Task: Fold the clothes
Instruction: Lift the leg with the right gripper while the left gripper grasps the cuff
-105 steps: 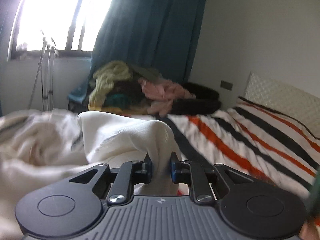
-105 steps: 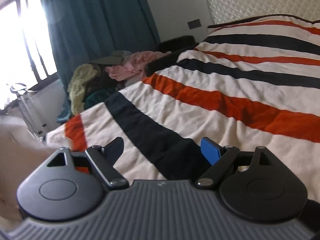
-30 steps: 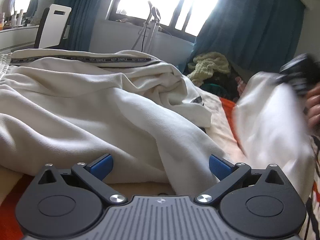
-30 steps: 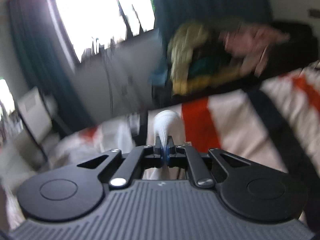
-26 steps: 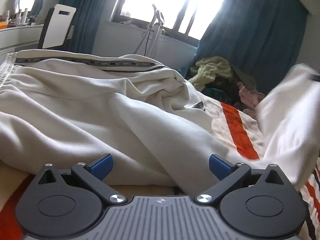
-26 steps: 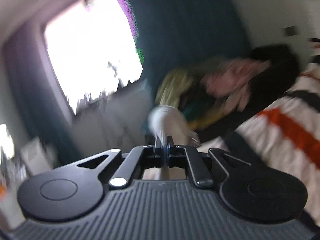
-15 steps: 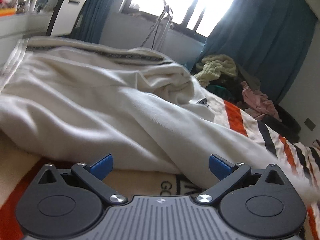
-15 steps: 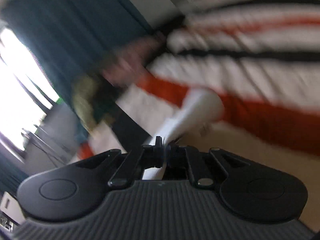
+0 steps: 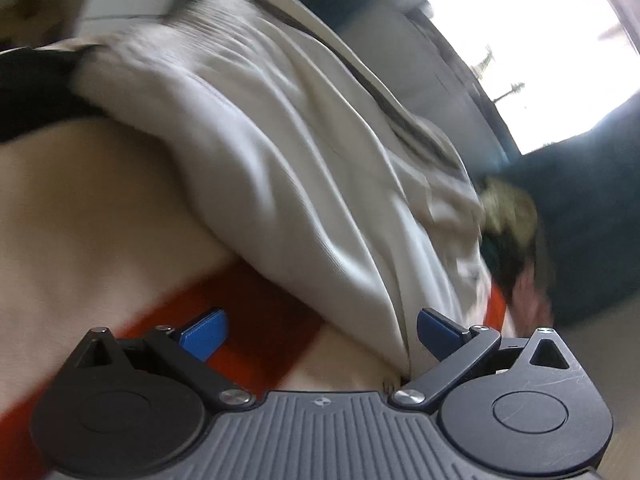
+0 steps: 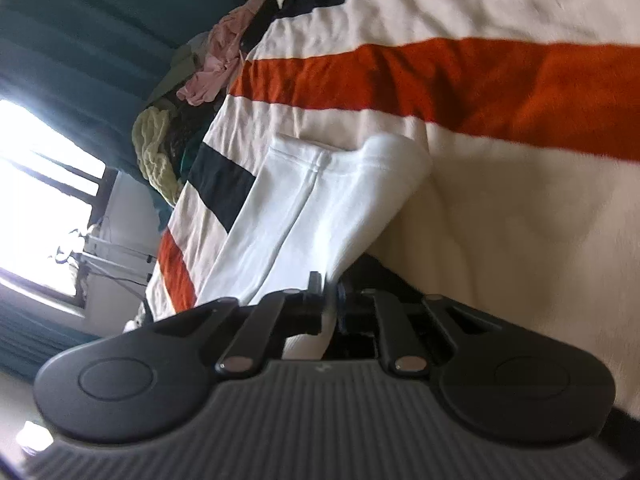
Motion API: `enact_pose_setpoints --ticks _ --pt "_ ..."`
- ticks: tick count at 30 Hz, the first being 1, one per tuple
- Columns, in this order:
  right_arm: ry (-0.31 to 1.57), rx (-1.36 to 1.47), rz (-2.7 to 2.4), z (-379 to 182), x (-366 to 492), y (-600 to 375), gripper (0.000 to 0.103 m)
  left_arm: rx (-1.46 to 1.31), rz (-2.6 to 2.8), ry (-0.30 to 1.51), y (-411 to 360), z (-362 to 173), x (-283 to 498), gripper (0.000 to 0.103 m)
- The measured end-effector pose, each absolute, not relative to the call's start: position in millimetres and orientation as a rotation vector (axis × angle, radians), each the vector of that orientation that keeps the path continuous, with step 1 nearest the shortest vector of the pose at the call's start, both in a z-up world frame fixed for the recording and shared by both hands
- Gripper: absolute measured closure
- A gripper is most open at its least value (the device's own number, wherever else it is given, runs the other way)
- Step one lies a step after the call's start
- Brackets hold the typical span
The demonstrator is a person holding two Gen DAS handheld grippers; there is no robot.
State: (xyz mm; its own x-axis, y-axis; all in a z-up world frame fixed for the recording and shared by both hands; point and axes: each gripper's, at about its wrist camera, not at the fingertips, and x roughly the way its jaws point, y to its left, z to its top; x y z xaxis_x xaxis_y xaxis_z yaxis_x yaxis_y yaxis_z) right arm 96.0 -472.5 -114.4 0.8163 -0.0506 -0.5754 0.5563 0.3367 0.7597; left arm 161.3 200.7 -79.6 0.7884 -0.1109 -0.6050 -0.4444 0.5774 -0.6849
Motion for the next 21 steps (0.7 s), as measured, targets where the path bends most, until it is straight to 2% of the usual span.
enact_pose_setpoints --ticks 1,3,7,9,10,11,12,13,14,16,18,19,21 --pt "0.493 1.196 -0.422 -115.7 93.6 -473.3 0.061 -0.986 0.248 0.646 211.4 -79.9 159.4 0.001" --pt "0.464 1.245 -0.428 -119.4 87.3 -475.0 0.037 -1.048 0.316 0.629 232.8 -81.3 159.4 0.003" --pt "0.441 1.341 -0.407 -131.9 86.4 -476.8 0.036 -1.121 0.445 0.583 270.1 -84.2 167.8 0.007" --pt "0.433 1.371 -0.402 -138.5 88.9 -476.8 0.037 -1.133 0.454 0.552 278.2 -84.3 172.0 0.013" --pt "0.429 1.386 -0.399 -141.8 90.1 -476.8 0.04 -1.138 0.459 0.537 282.3 -84.4 174.1 0.022" --pt "0.425 1.389 -0.402 -144.0 91.9 -476.7 0.044 -1.119 0.464 0.527 285.5 -83.7 176.2 0.039" --pt "0.424 1.36 -0.419 -143.2 95.6 -475.9 0.053 -1.109 0.468 0.534 290.2 -84.1 178.1 0.045" --pt "0.422 1.34 -0.436 -143.0 99.7 -475.7 0.061 -1.1 0.471 0.542 294.9 -84.4 180.1 0.056" --pt "0.418 1.342 -0.45 -144.5 103.0 -476.5 0.063 -1.09 0.475 0.55 299.6 -84.8 181.9 0.067" --pt "0.409 1.344 -0.478 -147.2 109.2 -478.5 0.079 -1.076 0.452 0.552 312.8 -80.0 180.2 0.075" --pt "0.393 1.336 -0.501 -148.0 113.2 -482.4 0.088 -1.066 0.428 0.548 324.7 -71.3 179.1 0.08" --pt "0.384 1.319 -0.507 -147.1 114.5 -484.7 0.096 -1.046 0.412 0.53 331.3 -61.3 177.3 0.082" --pt "0.364 1.288 -0.52 -144.2 115.5 -489.1 0.097 -0.991 0.353 0.486 345.4 -35.3 177.3 0.084"
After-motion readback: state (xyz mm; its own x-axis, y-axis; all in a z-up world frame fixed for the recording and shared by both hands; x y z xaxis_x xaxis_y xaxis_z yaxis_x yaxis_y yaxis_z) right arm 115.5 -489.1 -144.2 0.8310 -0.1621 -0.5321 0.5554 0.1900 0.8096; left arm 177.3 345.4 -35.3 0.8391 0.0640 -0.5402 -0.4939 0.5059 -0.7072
